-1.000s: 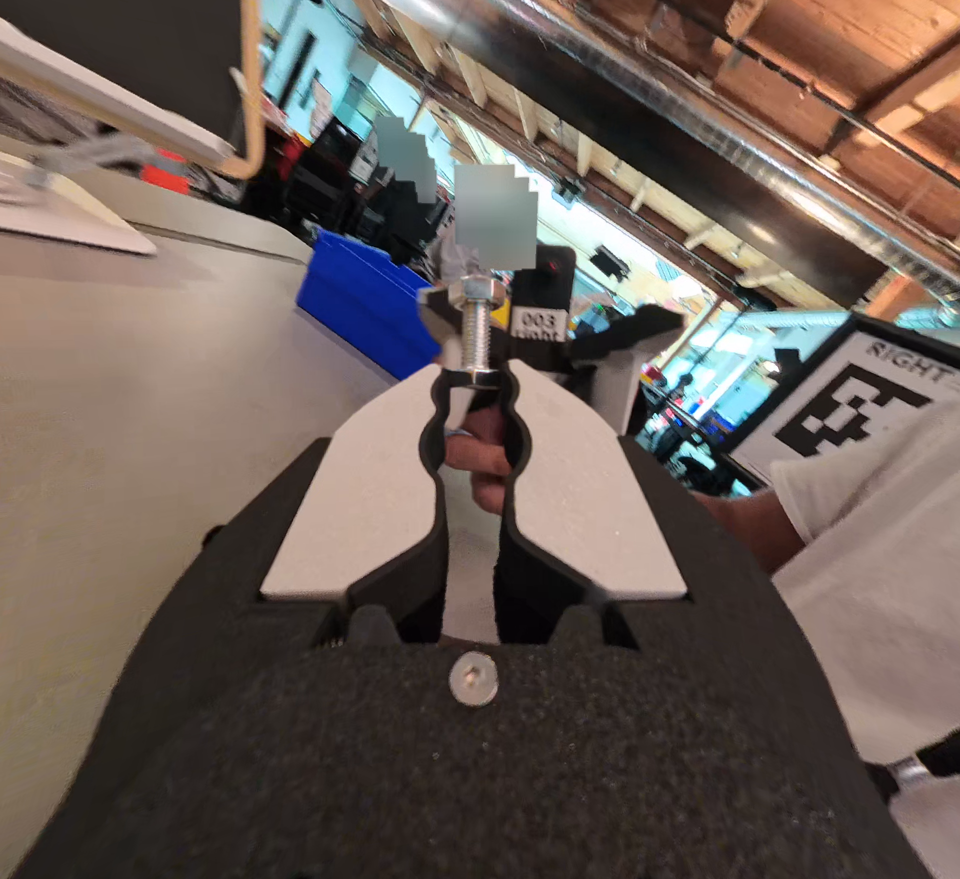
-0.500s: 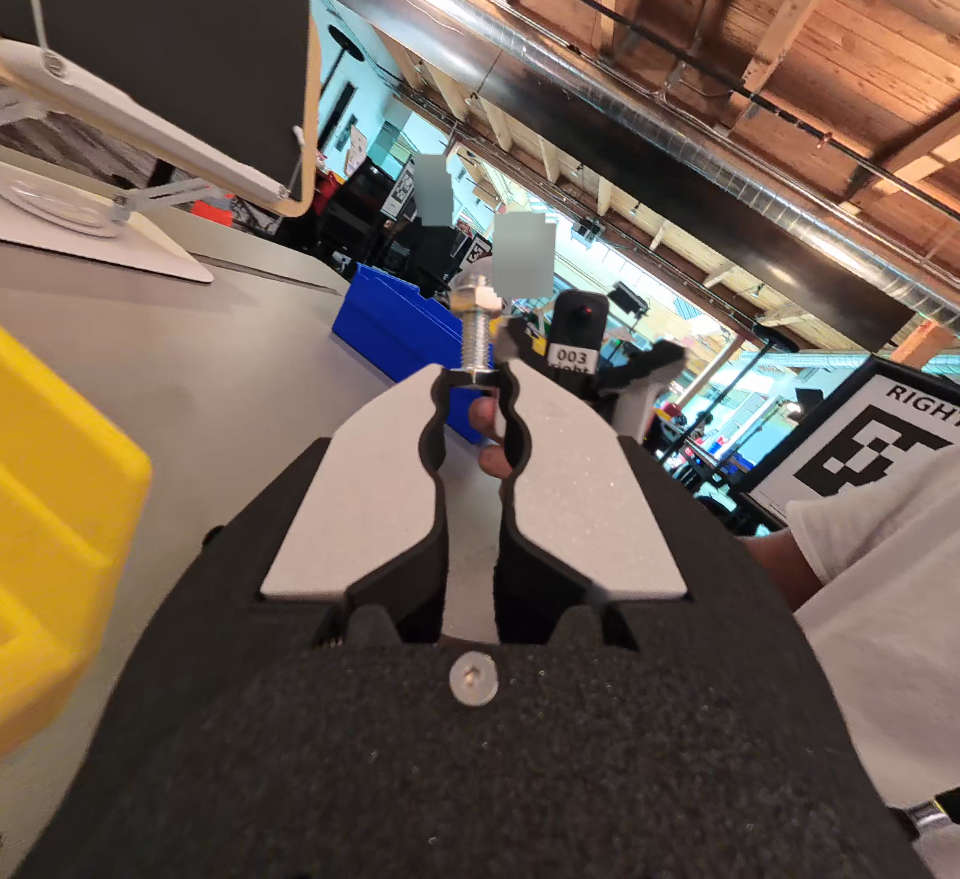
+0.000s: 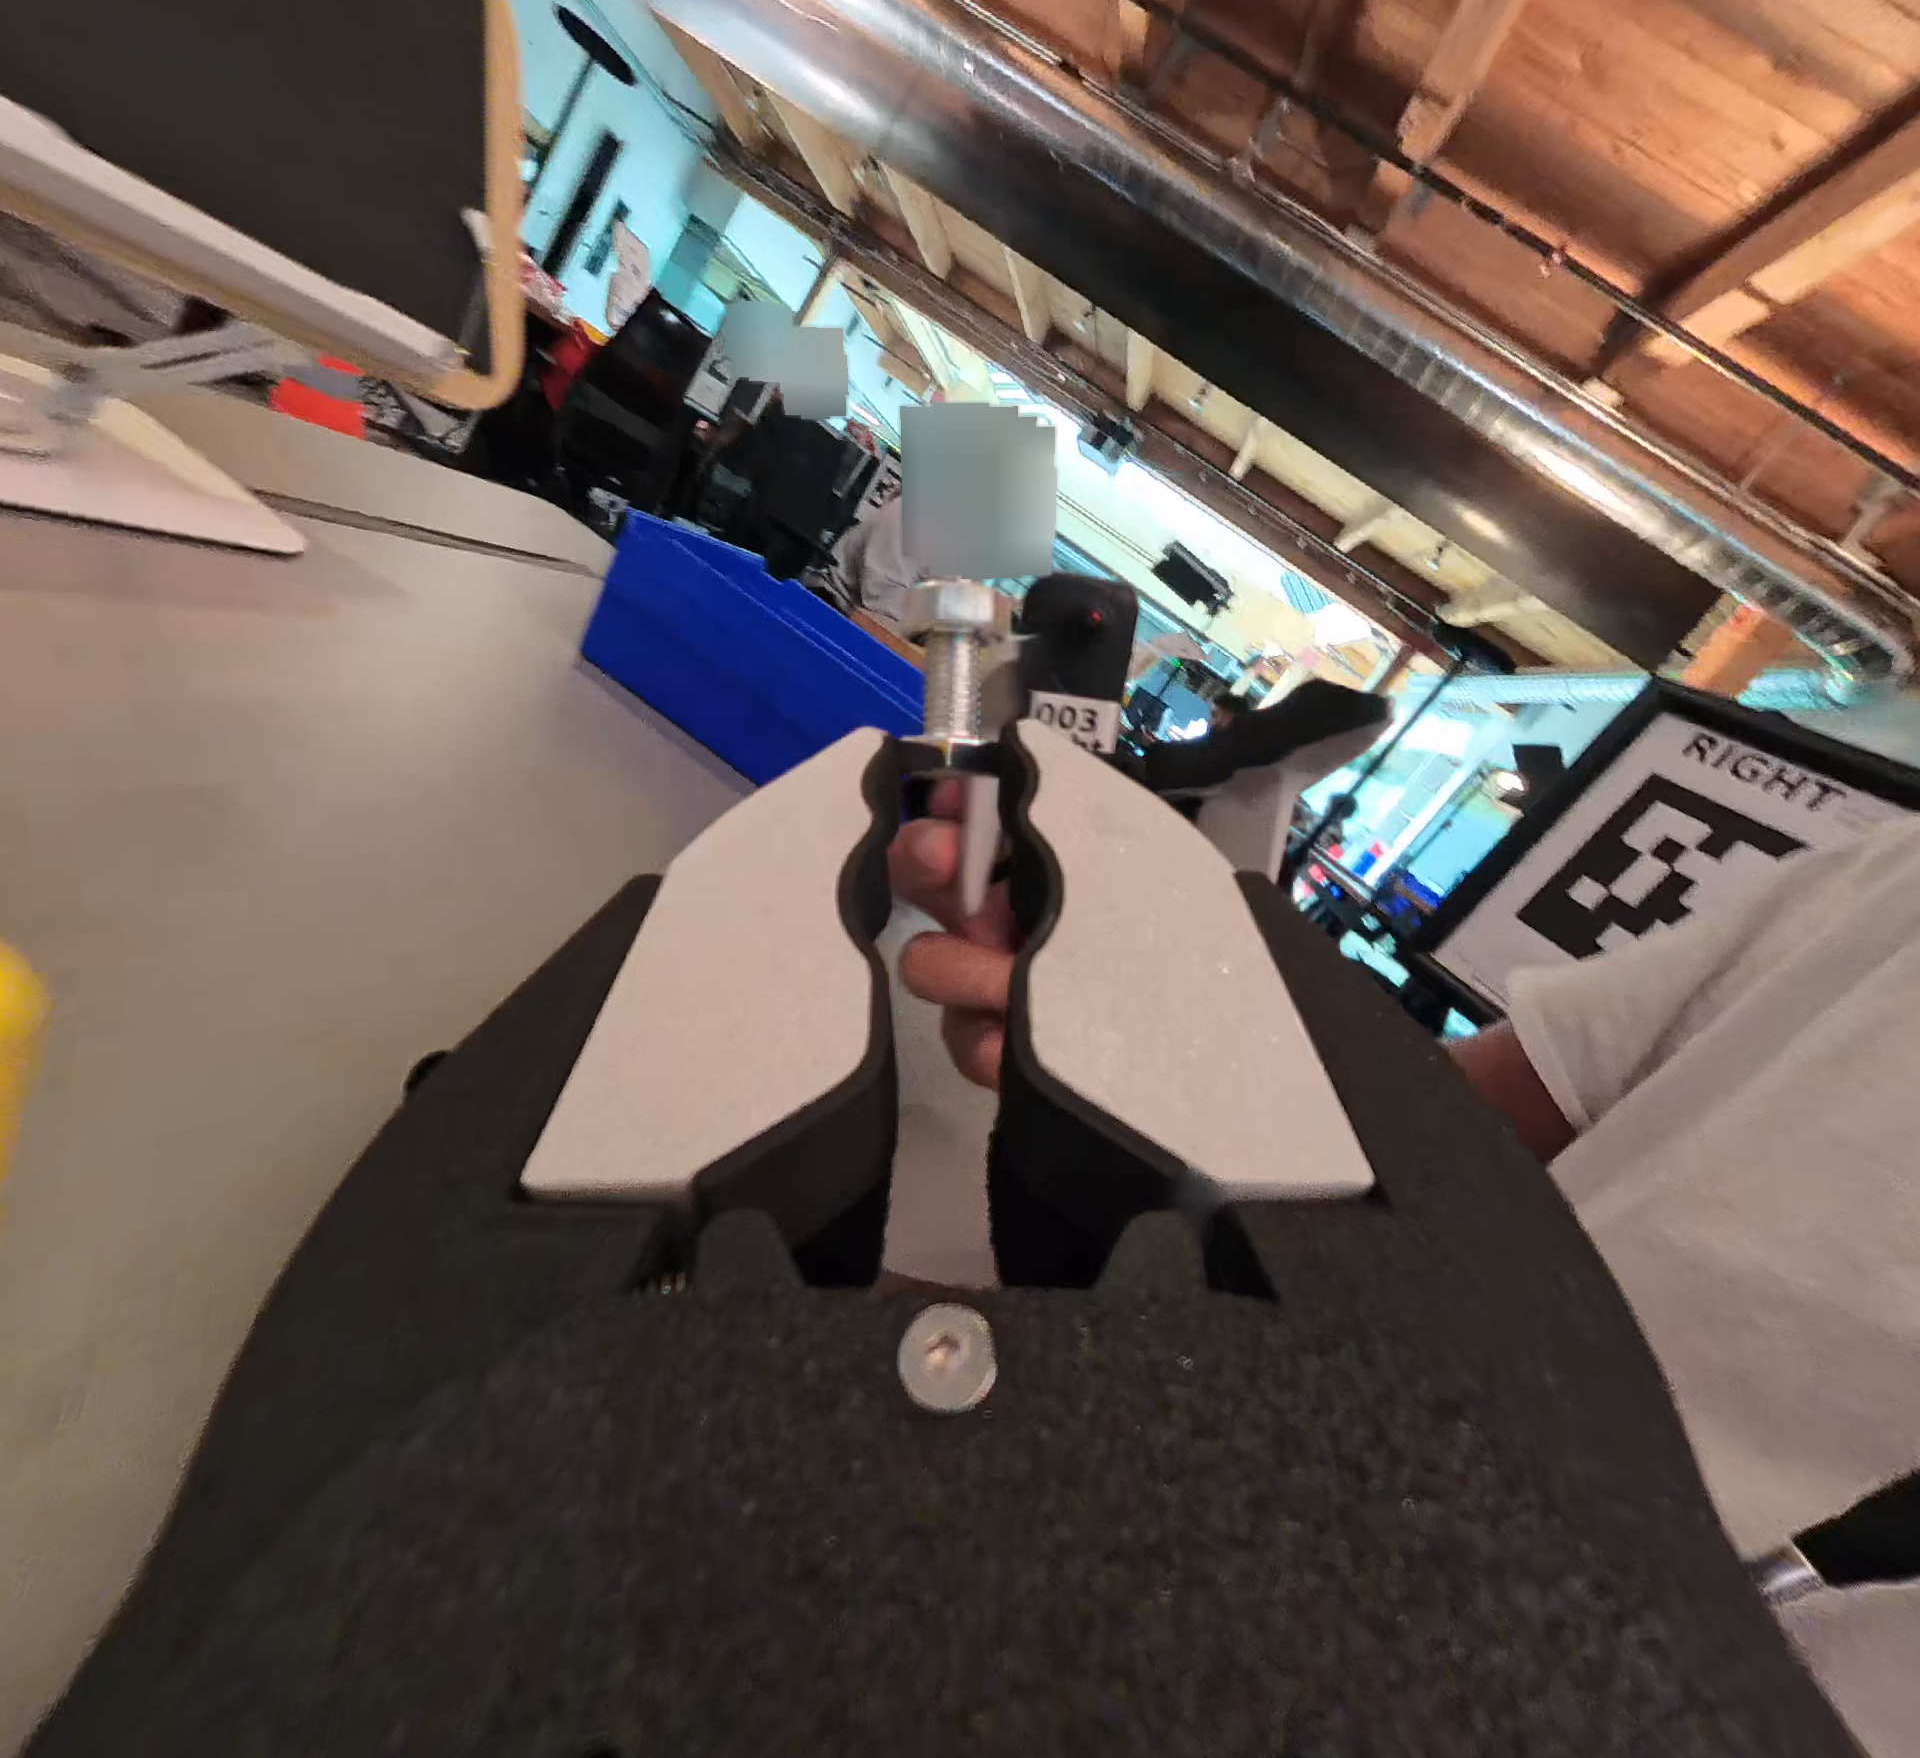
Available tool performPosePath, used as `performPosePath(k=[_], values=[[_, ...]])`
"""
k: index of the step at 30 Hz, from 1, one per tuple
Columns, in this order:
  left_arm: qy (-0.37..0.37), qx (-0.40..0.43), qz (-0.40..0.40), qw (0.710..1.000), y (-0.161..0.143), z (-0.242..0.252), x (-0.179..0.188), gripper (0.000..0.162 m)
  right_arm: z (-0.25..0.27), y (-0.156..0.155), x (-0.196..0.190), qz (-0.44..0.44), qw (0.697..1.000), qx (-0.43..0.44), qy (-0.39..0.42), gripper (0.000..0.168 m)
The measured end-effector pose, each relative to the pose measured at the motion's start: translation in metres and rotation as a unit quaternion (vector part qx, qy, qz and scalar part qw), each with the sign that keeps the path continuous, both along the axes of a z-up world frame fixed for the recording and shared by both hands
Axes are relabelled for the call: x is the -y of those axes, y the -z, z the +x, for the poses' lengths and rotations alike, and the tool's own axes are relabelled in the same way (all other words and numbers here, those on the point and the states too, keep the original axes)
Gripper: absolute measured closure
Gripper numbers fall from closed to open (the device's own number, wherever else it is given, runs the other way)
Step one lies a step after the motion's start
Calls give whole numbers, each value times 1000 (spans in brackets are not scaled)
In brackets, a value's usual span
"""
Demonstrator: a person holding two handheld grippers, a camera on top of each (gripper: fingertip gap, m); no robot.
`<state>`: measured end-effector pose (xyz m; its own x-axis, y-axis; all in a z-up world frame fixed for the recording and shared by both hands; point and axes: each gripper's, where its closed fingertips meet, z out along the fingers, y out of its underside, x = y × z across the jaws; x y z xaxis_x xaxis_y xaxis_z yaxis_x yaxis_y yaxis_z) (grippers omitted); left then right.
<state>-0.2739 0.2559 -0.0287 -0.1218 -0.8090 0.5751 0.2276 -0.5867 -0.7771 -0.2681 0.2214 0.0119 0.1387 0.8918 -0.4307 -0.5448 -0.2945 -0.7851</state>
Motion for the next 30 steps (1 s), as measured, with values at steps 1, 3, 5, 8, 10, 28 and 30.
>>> performPosePath(k=[1,3,5,8,10,28,30], values=[[-8,-1,-9,1000,3,-4,-6,145,8,-2,-1,-4,1000,-12,9,100],[-11,2,-20,1000,4,-6,-10,145,14,6,-10,-29,999,2,16,98],[-1,-4,-10,1000,4,-1,-3,145,15,15,-20,-54,998,15,24,95],[32,-17,2,999,7,14,16,144,6,20,-27,-64,997,15,31,89],[57,-22,6,998,8,22,29,145,-7,22,-25,-63,998,24,15,87],[32,-21,2,999,8,15,16,144,1,24,-25,-57,997,39,32,88],[65,-30,8,997,11,26,33,145,-8,25,-24,-57,998,36,20,86]])
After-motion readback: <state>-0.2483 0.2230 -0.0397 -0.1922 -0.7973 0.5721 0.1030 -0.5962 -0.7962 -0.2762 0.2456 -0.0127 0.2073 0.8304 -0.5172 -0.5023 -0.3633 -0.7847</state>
